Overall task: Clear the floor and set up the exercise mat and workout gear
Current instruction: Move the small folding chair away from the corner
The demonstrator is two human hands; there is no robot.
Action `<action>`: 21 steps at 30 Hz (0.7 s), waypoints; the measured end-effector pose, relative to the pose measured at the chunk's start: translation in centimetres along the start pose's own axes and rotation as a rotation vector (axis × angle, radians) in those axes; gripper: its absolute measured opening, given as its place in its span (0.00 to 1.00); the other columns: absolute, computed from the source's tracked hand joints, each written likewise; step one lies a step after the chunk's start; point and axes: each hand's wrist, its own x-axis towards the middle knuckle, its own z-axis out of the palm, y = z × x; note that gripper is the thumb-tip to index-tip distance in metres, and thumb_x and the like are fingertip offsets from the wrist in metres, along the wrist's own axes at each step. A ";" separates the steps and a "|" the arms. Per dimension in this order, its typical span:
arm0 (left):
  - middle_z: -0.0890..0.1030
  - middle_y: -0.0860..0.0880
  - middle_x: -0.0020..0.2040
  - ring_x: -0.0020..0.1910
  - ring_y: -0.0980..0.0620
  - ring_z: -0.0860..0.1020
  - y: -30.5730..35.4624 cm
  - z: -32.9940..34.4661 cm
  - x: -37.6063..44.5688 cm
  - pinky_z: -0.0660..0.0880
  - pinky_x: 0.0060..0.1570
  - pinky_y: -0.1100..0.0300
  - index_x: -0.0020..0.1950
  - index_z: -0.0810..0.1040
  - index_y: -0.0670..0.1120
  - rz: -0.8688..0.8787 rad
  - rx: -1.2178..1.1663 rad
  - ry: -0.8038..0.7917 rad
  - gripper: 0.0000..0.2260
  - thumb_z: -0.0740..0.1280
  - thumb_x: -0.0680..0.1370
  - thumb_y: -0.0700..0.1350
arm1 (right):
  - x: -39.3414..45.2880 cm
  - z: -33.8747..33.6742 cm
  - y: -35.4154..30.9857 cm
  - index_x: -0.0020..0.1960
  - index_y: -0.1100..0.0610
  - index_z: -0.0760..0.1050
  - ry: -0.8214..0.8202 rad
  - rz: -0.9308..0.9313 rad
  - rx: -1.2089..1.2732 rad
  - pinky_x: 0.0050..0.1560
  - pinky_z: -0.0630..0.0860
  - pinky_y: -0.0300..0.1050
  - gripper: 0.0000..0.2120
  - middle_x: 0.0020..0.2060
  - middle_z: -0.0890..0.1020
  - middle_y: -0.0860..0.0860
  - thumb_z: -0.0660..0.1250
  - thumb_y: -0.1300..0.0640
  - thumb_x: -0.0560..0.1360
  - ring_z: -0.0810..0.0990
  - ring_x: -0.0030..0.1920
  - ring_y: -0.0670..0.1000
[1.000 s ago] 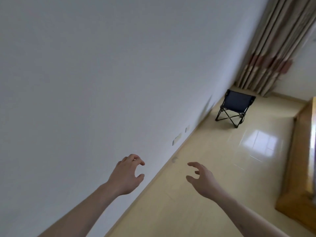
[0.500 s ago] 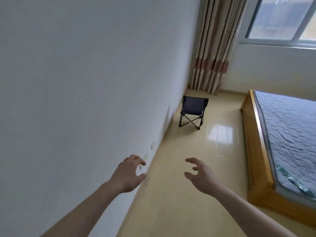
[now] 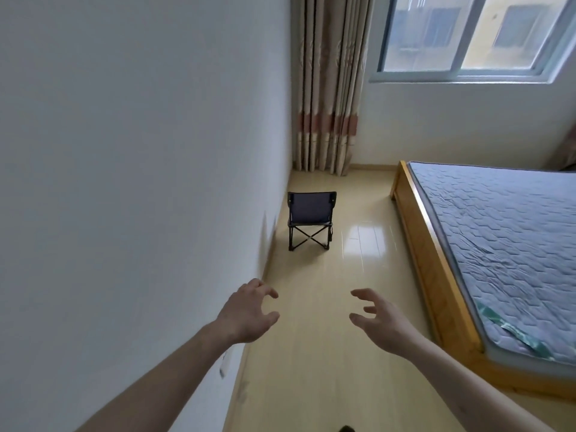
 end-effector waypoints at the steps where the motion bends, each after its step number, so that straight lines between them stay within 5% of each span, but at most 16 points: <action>1: 0.69 0.56 0.71 0.70 0.53 0.69 0.3 0.0 2.5 0.68 0.70 0.54 0.68 0.74 0.56 0.013 0.003 -0.004 0.20 0.67 0.77 0.57 | 2.1 -0.6 0.5 0.69 0.39 0.70 0.005 0.007 0.008 0.60 0.77 0.46 0.22 0.70 0.73 0.42 0.71 0.48 0.77 0.74 0.60 0.42; 10: 0.70 0.56 0.71 0.70 0.54 0.69 2.7 -1.7 19.7 0.69 0.70 0.54 0.68 0.74 0.55 -0.040 0.000 -0.014 0.20 0.68 0.77 0.56 | 18.7 -6.0 1.5 0.67 0.37 0.70 -0.035 0.019 0.068 0.62 0.78 0.49 0.21 0.68 0.73 0.40 0.71 0.48 0.77 0.76 0.61 0.42; 21: 0.71 0.56 0.69 0.68 0.55 0.71 2.0 -4.6 35.5 0.69 0.67 0.59 0.66 0.75 0.56 -0.154 -0.079 -0.017 0.18 0.69 0.77 0.55 | 36.7 -12.1 -0.8 0.70 0.43 0.71 -0.078 -0.021 0.080 0.48 0.73 0.38 0.21 0.68 0.74 0.42 0.70 0.51 0.78 0.77 0.61 0.45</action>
